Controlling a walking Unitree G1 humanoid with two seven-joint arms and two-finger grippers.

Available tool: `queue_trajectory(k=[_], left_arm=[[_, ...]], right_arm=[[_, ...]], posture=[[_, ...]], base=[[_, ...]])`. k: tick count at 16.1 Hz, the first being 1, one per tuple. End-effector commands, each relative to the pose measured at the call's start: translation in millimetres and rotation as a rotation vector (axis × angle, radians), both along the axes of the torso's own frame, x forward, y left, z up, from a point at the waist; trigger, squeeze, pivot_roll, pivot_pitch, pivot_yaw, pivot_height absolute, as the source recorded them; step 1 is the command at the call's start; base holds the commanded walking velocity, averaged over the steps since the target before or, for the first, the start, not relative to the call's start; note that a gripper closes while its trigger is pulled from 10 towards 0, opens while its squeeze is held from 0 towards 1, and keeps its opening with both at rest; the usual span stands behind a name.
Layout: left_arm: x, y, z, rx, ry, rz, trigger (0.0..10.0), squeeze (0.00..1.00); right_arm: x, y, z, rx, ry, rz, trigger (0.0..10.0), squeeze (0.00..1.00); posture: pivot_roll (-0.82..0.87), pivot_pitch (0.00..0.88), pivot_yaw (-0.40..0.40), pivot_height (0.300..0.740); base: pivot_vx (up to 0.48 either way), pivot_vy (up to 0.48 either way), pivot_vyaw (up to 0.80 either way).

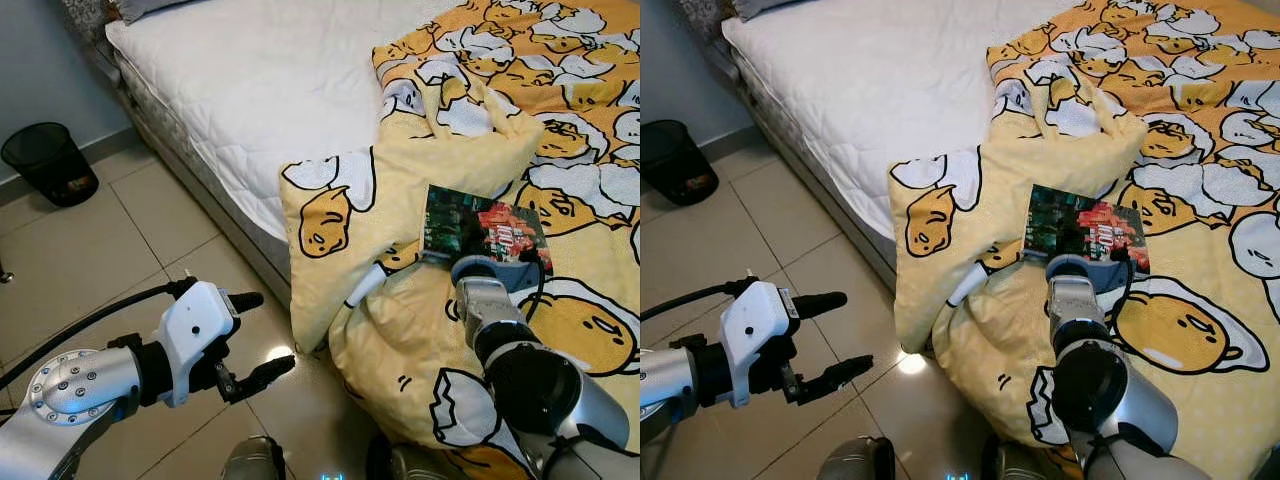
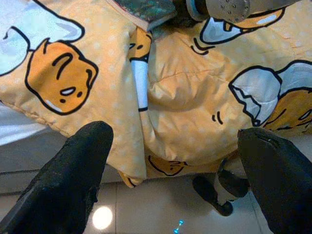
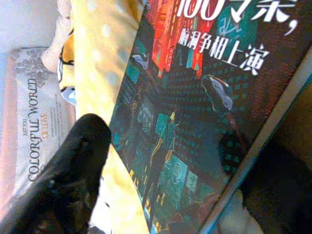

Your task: Clean up the room

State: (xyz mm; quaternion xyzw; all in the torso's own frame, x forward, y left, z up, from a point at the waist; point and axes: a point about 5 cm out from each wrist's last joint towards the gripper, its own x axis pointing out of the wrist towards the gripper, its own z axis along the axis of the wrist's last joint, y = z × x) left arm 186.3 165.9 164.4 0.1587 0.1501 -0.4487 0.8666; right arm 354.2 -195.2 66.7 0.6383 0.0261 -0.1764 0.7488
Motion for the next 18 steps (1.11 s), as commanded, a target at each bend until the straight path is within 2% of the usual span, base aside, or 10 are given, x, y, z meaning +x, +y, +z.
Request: queue_trajectory(k=[1,18], left_arm=[[-3.3,0.1,4,0.007,-0.011,0.001,10.0,1.0],[0.6,-10.0,-1,-0.019,-0.008,-0.013,10.0,1.0]], right_arm=[[2.0,-0.6,3,0.01,-0.021,-0.012,0.0,0.0],[0.0,-4.5,1,-0.017,0.002,-0.003,0.0,0.0]], posture=[[0.26,0.183,0.03,0.74],[0.23,0.155,0.03,0.74]], base=[[0.0,0.0,0.0],[0.0,0.0,0.0]])
